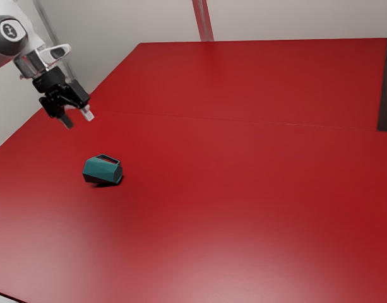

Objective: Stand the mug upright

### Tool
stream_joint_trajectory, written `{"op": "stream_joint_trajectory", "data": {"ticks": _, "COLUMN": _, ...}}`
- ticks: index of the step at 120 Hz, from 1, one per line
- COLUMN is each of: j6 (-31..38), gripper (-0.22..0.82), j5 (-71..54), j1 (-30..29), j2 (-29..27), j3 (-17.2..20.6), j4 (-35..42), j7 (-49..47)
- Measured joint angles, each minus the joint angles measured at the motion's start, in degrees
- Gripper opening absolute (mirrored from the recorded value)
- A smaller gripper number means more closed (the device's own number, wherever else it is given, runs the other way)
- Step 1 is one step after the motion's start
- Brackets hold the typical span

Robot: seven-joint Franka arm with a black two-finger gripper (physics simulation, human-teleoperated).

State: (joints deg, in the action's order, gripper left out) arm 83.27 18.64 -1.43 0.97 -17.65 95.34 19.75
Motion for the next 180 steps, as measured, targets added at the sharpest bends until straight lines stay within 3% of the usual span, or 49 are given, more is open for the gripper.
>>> {"op": "stream_joint_trajectory", "data": {"ticks": 73, "j6": 5.0, "gripper": 0.6, "j5": 13.2, "j1": -16.1, "j2": 17.8, "j3": -1.8, "j4": -2.0, "j7": 12.9}}
{"op": "stream_joint_trajectory", "data": {"ticks": 127, "j6": 11.2, "gripper": 0.6, "j5": 28.9, "j1": -20.2, "j2": 34.1, "j3": -1.3, "j4": -9.6, "j7": 22.0}}
{"op": "stream_joint_trajectory", "data": {"ticks": 180, "j6": 10.6, "gripper": 0.6, "j5": 35.9, "j1": -21.6, "j2": 34.5, "j3": 1.8, "j4": -7.0, "j7": 27.1}}
